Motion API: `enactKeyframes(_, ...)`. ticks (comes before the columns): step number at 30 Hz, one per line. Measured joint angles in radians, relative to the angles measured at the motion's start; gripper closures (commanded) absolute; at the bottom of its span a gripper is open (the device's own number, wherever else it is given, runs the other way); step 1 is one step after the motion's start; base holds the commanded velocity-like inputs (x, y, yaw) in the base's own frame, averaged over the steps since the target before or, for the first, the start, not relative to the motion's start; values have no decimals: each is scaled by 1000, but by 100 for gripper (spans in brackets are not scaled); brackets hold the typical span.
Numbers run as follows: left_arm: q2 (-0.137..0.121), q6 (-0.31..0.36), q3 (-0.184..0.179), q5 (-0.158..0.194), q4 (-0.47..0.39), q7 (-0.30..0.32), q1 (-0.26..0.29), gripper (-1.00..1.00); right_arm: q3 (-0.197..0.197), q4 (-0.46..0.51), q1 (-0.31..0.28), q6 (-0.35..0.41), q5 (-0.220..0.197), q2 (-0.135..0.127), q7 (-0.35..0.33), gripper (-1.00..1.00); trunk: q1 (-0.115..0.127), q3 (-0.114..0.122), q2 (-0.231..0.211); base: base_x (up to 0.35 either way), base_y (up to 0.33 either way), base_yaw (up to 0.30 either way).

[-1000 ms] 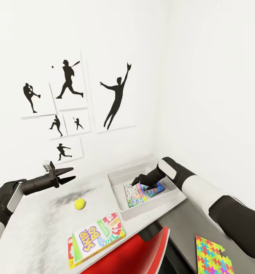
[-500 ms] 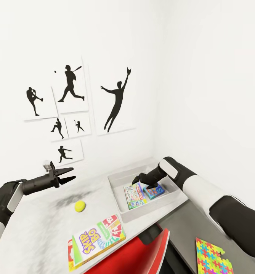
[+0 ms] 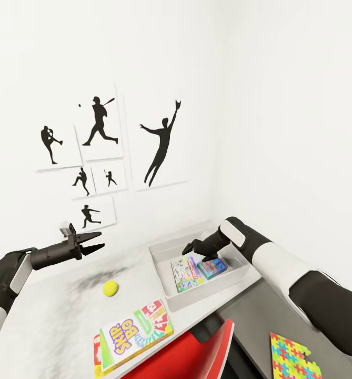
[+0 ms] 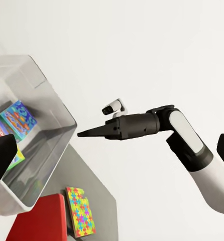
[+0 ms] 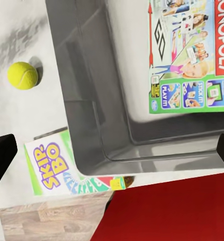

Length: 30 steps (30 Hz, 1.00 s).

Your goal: Put all the toys in the child's room - the three board games (two on the bed and one on the table), the two jigsaw puzzles on the table, and the tennis ball on the table - inside the toy box on the table in the child's room.

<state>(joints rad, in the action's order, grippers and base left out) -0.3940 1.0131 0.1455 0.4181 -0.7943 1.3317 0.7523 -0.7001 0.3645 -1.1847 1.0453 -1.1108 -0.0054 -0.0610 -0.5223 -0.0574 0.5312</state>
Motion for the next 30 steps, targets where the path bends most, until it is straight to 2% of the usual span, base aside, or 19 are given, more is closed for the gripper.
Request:
enactKeyframes(12,0,0,0,0,0,0,0,-100,0,0,0,0,0,1,0,-100,0,20,0,-76,0,0)
enactKeyframes(30,0,0,0,0,0,0,0,-100,0,0,1,0,0,0,0,-100,0,48,1,-6,0,0)
